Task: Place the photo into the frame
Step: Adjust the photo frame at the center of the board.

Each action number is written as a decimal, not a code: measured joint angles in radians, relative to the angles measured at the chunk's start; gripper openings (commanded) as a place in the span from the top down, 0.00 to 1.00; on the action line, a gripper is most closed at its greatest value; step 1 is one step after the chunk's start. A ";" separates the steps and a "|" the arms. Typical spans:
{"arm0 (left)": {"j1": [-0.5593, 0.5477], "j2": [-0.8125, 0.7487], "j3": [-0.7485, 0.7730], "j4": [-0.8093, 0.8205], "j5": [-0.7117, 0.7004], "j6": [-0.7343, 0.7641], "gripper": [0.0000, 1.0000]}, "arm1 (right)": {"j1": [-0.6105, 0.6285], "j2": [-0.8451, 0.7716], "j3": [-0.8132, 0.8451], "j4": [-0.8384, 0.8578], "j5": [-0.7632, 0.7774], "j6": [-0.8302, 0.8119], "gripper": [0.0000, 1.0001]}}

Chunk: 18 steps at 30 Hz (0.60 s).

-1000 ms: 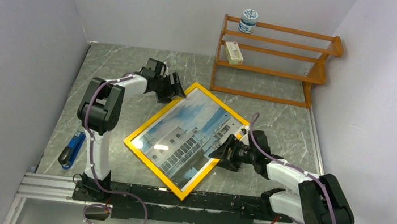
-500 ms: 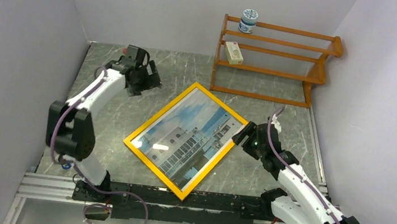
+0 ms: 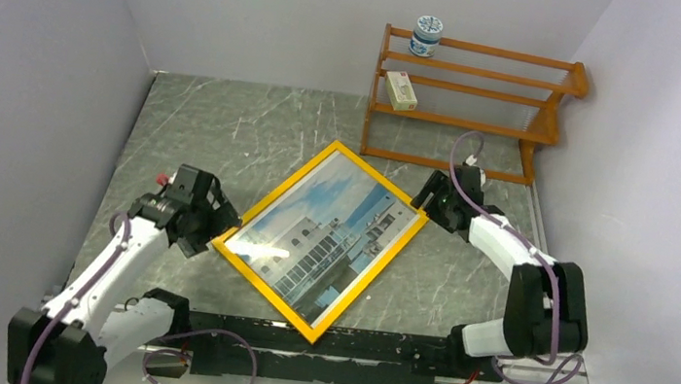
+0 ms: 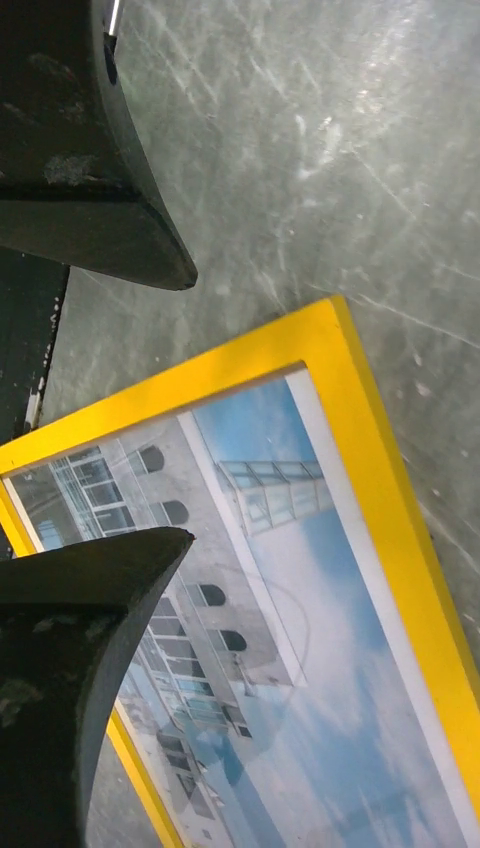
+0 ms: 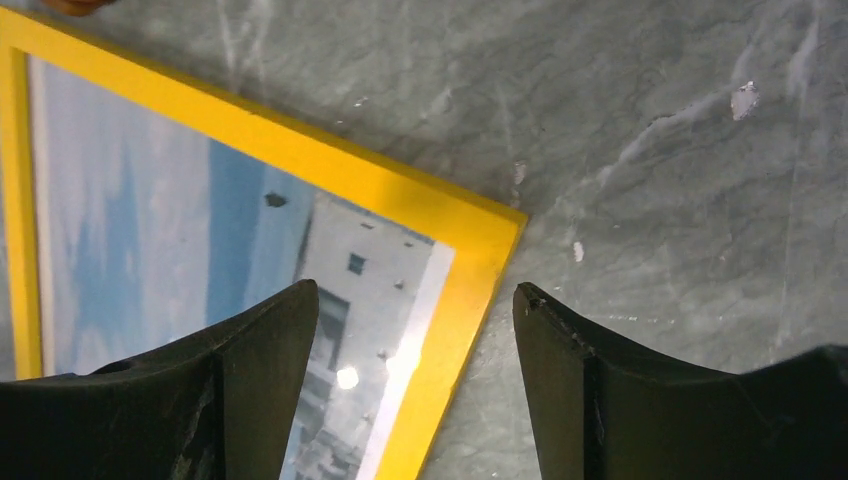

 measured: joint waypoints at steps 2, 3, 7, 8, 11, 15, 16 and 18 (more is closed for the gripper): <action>0.000 -0.058 -0.051 0.002 0.006 -0.022 0.06 | -0.032 0.046 0.001 0.013 -0.039 -0.018 0.26; 0.000 -0.079 -0.076 0.004 0.010 -0.035 0.06 | -0.040 0.066 0.002 0.020 -0.061 -0.026 0.26; 0.000 -0.091 -0.134 0.002 0.020 -0.083 0.06 | -0.047 0.113 0.005 0.035 -0.123 -0.055 0.26; 0.000 -0.089 -0.143 0.000 0.022 -0.092 0.06 | -0.047 0.119 0.005 0.038 -0.132 -0.062 0.26; 0.000 -0.089 -0.178 0.018 0.035 -0.116 0.06 | -0.056 0.136 0.007 0.044 -0.143 -0.079 0.26; 0.000 -0.076 -0.223 0.078 0.080 -0.127 0.07 | -0.067 0.151 0.020 0.047 -0.145 -0.092 0.27; 0.000 -0.069 -0.229 0.092 0.089 -0.129 0.08 | -0.068 0.148 0.023 0.047 -0.140 -0.093 0.27; -0.001 -0.053 -0.239 0.129 0.110 -0.133 0.08 | -0.068 0.141 0.023 0.048 -0.135 -0.095 0.27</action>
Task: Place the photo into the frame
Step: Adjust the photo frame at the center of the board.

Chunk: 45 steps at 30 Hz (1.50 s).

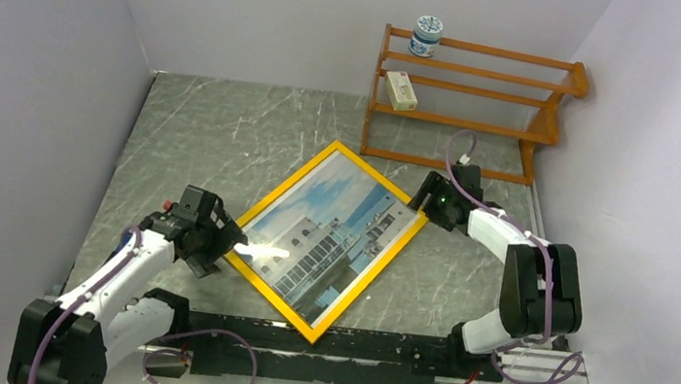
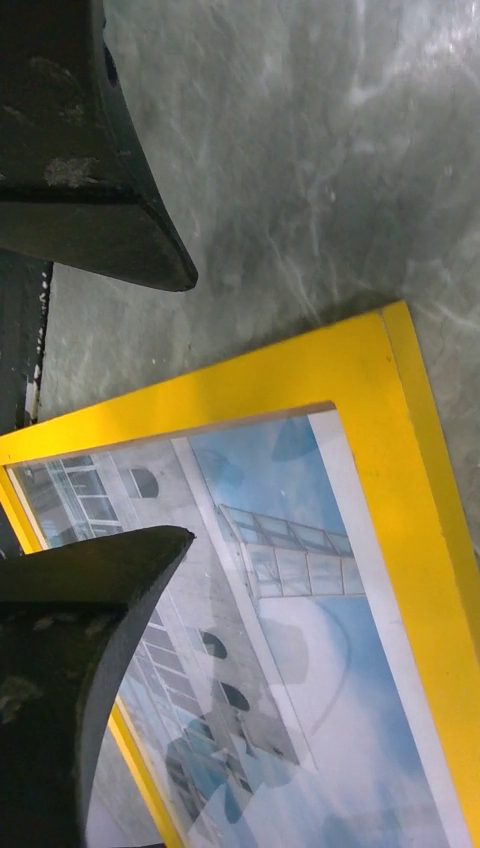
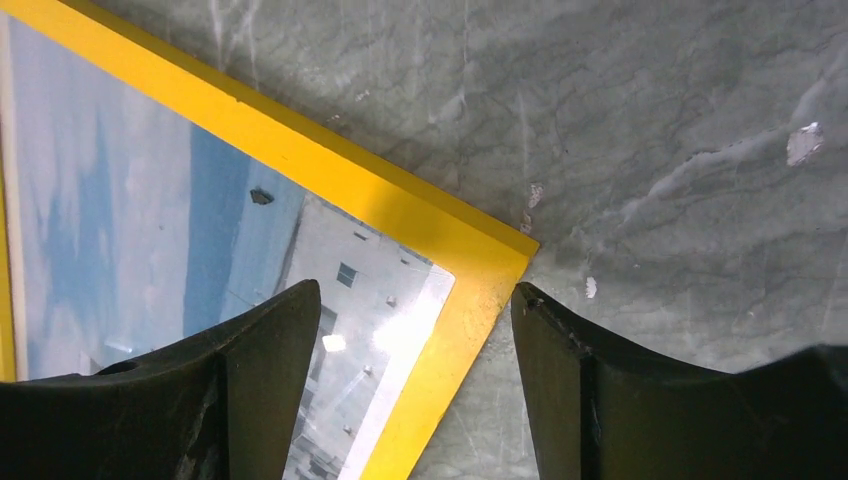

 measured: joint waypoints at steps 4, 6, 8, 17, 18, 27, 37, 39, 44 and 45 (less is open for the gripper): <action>0.000 0.020 -0.017 0.061 0.026 -0.003 0.08 | 0.000 -0.026 0.004 0.011 0.025 -0.008 0.27; 0.000 0.026 -0.024 0.084 0.030 -0.008 0.08 | 0.000 -0.024 0.018 0.016 0.037 -0.016 0.27; 0.000 0.039 -0.029 0.105 0.032 -0.011 0.08 | 0.000 -0.006 0.039 0.032 0.046 -0.023 0.27; 0.000 0.090 -0.044 0.188 0.064 -0.038 0.07 | 0.000 0.134 0.079 0.089 -0.016 -0.042 0.27; 0.000 0.096 -0.044 0.198 0.068 -0.037 0.06 | 0.000 0.131 0.072 0.098 -0.026 -0.039 0.27; 0.080 0.299 0.078 0.203 0.145 0.083 0.08 | -0.019 -0.019 -0.103 0.176 -0.054 0.018 0.28; 0.163 0.597 0.330 0.169 0.187 0.269 0.10 | -0.025 -0.238 -0.319 0.184 -0.050 0.122 0.35; 0.172 0.645 0.378 0.183 0.191 0.287 0.10 | -0.025 -0.276 -0.356 0.181 -0.051 0.143 0.35; 0.174 0.703 0.446 0.274 0.181 0.283 0.08 | -0.022 -0.356 -0.417 0.164 -0.069 0.177 0.36; 0.175 0.698 0.444 0.281 0.175 0.277 0.08 | -0.019 -0.364 -0.424 0.164 -0.079 0.182 0.36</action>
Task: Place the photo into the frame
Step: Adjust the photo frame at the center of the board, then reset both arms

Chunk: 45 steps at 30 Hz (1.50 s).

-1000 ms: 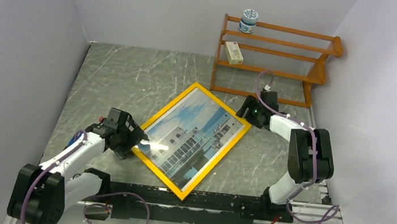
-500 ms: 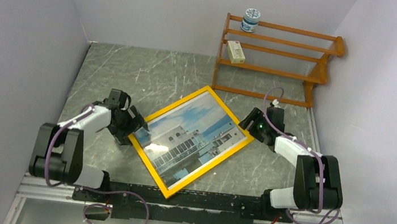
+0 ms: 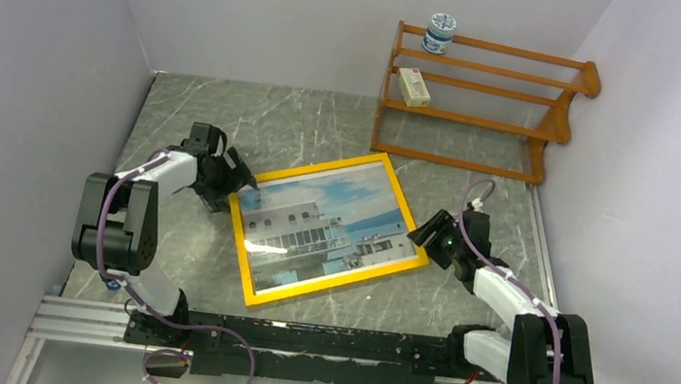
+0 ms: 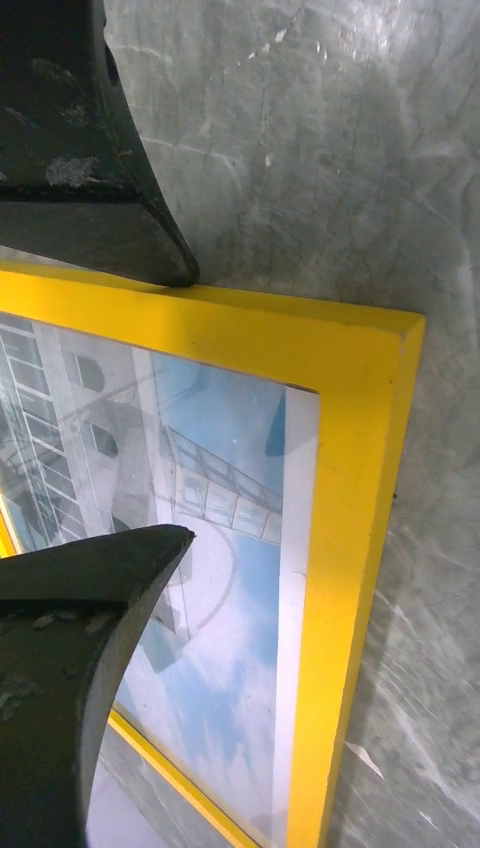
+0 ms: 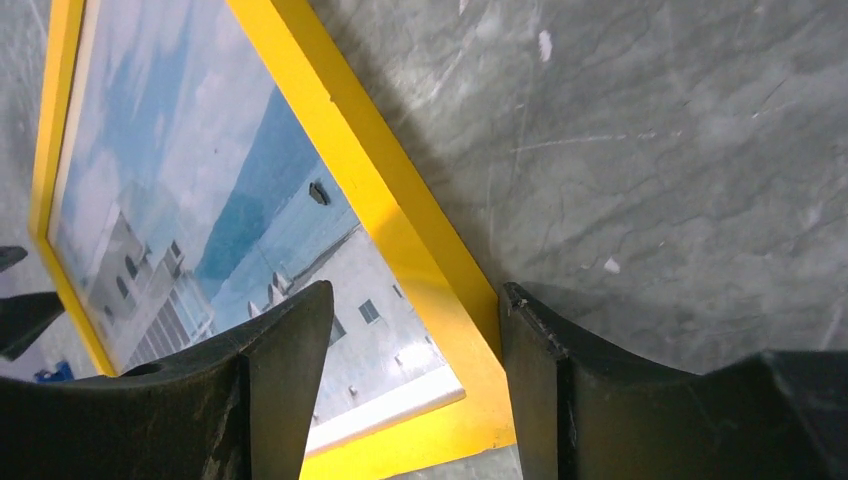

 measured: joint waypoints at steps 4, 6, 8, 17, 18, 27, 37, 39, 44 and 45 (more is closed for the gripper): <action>0.013 -0.034 -0.029 0.023 -0.019 -0.026 0.08 | 0.013 -0.015 -0.024 0.013 -0.041 0.018 0.37; 0.023 -0.045 -0.036 0.031 -0.021 -0.023 0.10 | 0.026 -0.019 -0.037 0.024 -0.058 0.027 0.38; 0.033 -0.042 -0.036 0.052 -0.012 -0.010 0.11 | 0.041 -0.024 -0.050 0.035 -0.065 0.036 0.38; 0.049 0.039 0.016 0.153 0.109 0.050 0.10 | 0.128 -0.129 -0.095 -0.014 -0.107 0.134 0.33; 0.049 0.049 0.028 0.146 0.122 0.055 0.09 | 0.137 -0.148 -0.095 -0.045 -0.109 0.145 0.33; 0.012 0.026 0.159 -0.047 0.091 0.065 0.07 | 0.167 -0.267 0.026 -0.426 0.045 0.151 0.31; 0.014 -0.288 0.207 -0.248 -0.074 0.117 0.06 | 0.167 -0.340 0.340 -0.659 0.338 0.044 0.27; 0.014 -0.383 0.229 -0.290 -0.103 0.141 0.06 | 0.167 -0.366 0.401 -0.705 0.399 0.014 0.25; 0.014 -0.633 0.290 -0.395 -0.195 0.211 0.06 | 0.167 -0.468 0.557 -0.789 0.552 -0.066 0.15; 0.014 -0.683 0.301 -0.417 -0.214 0.226 0.06 | 0.167 -0.495 0.589 -0.800 0.582 -0.085 0.14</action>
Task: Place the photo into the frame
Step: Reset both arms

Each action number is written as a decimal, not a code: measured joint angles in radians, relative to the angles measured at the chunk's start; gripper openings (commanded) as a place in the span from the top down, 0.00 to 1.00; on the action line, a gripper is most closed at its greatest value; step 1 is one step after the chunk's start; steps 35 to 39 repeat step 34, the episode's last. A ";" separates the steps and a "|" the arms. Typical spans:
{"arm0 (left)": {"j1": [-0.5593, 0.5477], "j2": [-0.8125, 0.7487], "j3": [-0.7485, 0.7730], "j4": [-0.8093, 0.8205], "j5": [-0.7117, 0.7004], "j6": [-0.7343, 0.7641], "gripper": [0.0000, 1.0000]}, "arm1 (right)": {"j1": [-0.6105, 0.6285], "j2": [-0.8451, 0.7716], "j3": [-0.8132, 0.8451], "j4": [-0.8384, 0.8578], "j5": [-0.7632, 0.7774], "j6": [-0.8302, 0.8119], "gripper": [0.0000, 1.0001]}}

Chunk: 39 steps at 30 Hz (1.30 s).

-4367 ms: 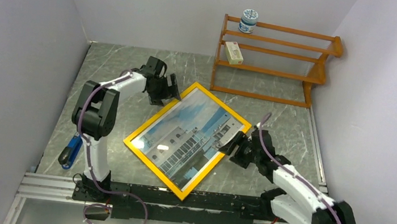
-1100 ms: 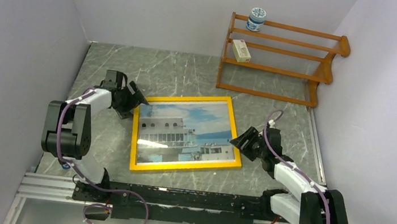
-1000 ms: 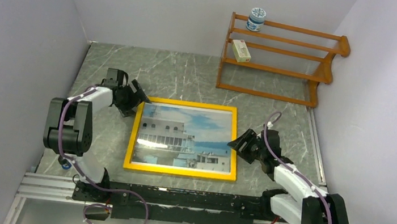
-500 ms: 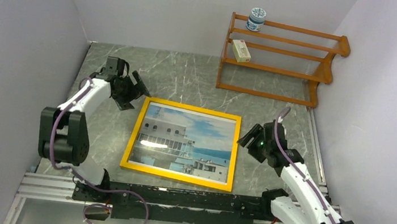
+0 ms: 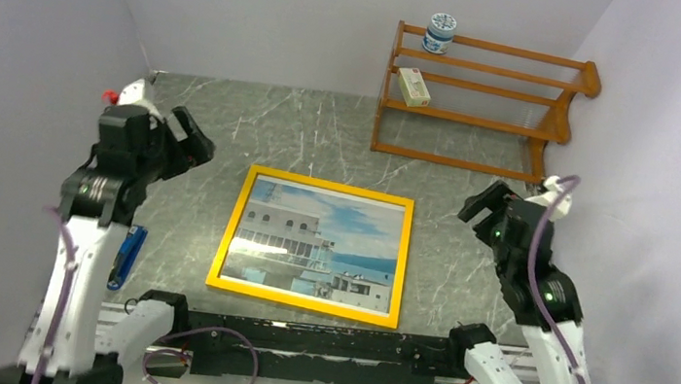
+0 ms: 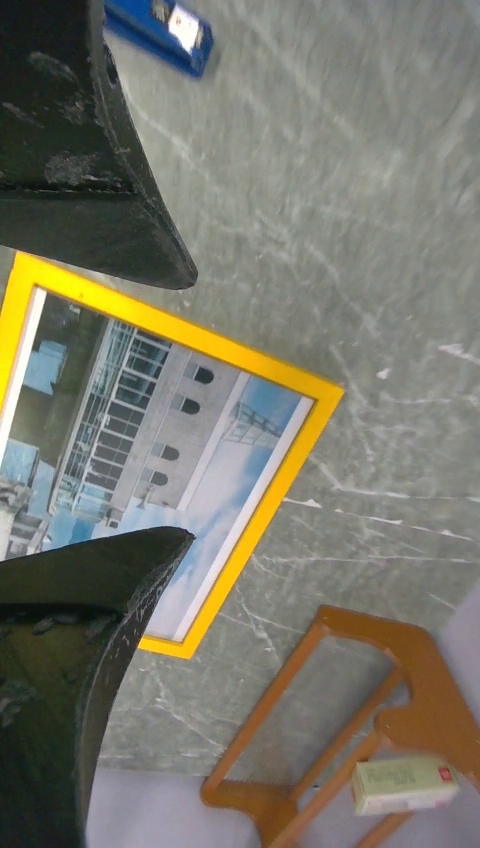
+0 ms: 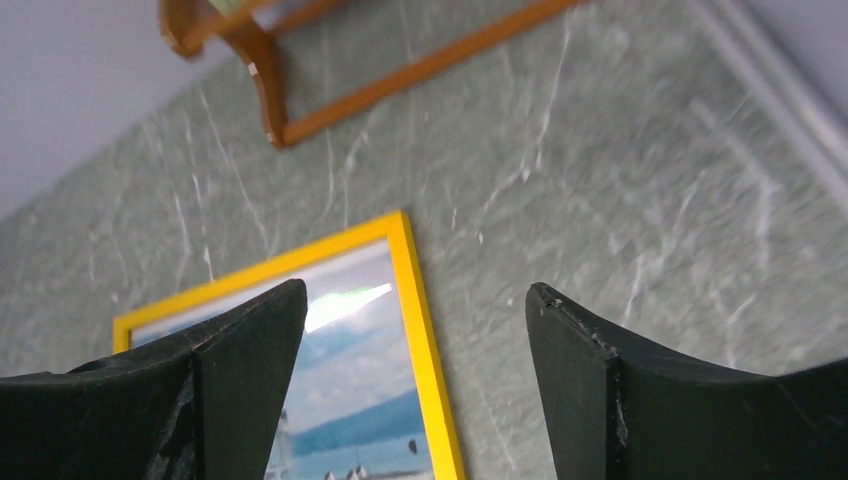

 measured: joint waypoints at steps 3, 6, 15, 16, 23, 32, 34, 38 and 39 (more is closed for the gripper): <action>0.000 -0.117 0.034 -0.063 -0.047 0.043 0.06 | 0.000 -0.057 0.062 -0.025 0.058 -0.030 0.12; 0.000 -0.201 0.087 -0.142 -0.094 0.075 0.06 | 0.000 -0.098 0.127 -0.056 0.111 -0.045 0.10; 0.000 -0.295 0.228 -0.329 -0.195 0.120 0.06 | 0.000 -0.134 0.285 -0.119 0.226 -0.074 0.02; 0.000 -0.298 0.241 -0.348 -0.203 0.120 0.06 | 0.000 -0.134 0.301 -0.124 0.229 -0.076 0.02; 0.000 -0.298 0.347 -0.473 -0.272 0.118 0.06 | 0.000 -0.122 0.423 -0.209 0.227 -0.084 0.01; 0.000 -0.306 0.419 -0.585 -0.307 0.109 0.06 | 0.000 -0.081 0.470 -0.306 0.227 -0.092 0.01; 0.000 -0.306 0.419 -0.599 -0.307 0.108 0.06 | 0.000 -0.074 0.470 -0.320 0.227 -0.091 0.01; 0.000 -0.306 0.419 -0.599 -0.307 0.108 0.06 | 0.000 -0.074 0.470 -0.320 0.227 -0.091 0.01; 0.000 -0.306 0.419 -0.599 -0.307 0.108 0.06 | 0.000 -0.074 0.470 -0.320 0.227 -0.091 0.01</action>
